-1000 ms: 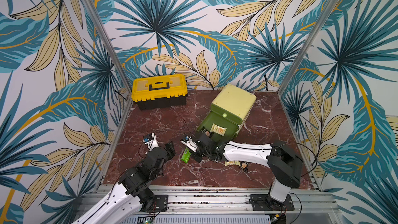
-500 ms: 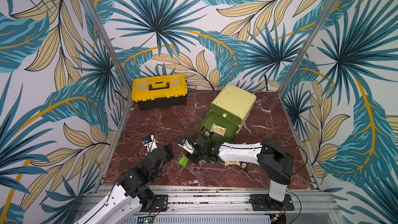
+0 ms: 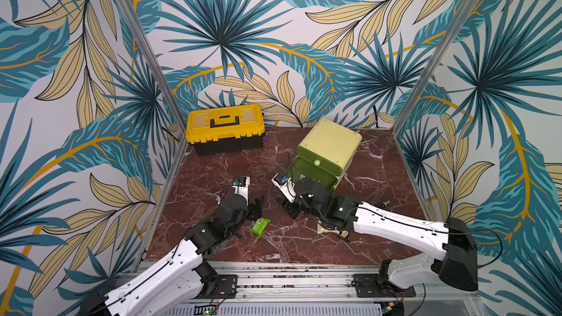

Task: Take the cookies out of the drawer
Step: Place the cookie at the center of the board, then pick up the cookie from the drawer.

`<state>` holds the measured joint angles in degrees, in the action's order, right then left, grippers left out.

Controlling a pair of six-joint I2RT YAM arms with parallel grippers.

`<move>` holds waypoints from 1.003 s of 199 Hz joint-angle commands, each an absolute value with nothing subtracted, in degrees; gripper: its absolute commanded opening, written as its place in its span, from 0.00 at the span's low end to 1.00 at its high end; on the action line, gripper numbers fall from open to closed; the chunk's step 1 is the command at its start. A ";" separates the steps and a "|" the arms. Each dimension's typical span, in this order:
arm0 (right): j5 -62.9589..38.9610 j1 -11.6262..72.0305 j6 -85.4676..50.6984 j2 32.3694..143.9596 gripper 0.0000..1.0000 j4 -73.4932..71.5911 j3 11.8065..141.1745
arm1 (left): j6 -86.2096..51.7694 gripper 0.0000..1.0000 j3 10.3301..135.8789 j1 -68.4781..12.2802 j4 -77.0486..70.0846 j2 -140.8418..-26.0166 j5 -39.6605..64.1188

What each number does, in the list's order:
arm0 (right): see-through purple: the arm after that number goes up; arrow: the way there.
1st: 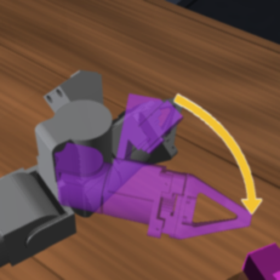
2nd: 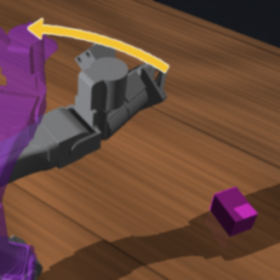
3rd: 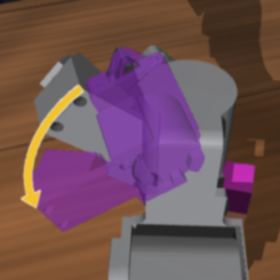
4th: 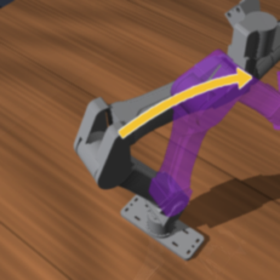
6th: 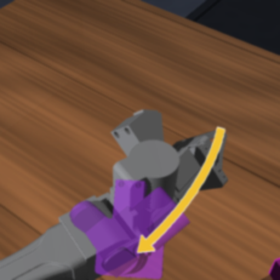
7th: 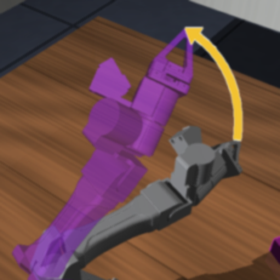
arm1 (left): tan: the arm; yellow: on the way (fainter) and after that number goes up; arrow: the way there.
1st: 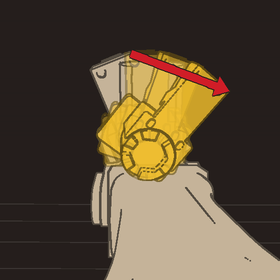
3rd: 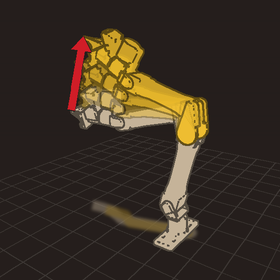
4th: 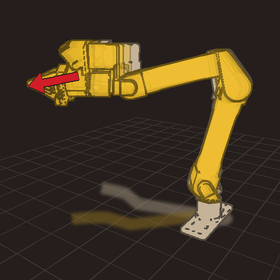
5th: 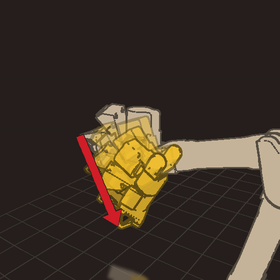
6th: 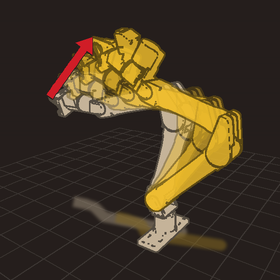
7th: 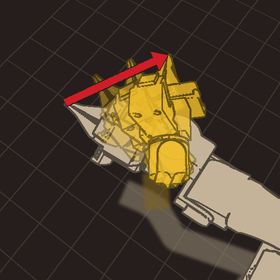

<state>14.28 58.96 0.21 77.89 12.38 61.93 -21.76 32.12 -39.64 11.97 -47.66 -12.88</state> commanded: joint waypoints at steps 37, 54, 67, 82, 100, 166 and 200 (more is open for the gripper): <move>27.59 58.36 -6.21 64.54 0.48 23.43 59.08 | 5.83 0.70 45.87 -39.47 1.77 -63.97 4.38; 30.52 58.36 -6.52 60.66 0.49 24.37 58.25 | 12.71 0.71 50.13 -39.49 2.76 -68.71 7.17; 32.58 58.36 -6.59 57.84 0.49 25.49 57.71 | 18.77 0.71 52.64 -39.48 2.68 -71.88 9.83; 34.72 58.36 -6.82 54.85 0.49 26.96 56.97 | 25.36 0.72 55.14 -39.47 1.86 -75.44 11.89; 36.82 58.35 -6.96 51.79 0.49 29.04 56.52 | 31.87 0.72 59.60 -39.10 3.73 -80.34 14.80; 41.30 58.36 -8.55 45.12 0.49 34.83 55.90 | 52.61 0.70 72.17 -38.58 14.43 -92.47 20.52; 42.55 58.36 -8.62 43.68 0.49 35.86 55.63 | 60.50 0.69 74.61 -38.59 18.44 -96.42 20.46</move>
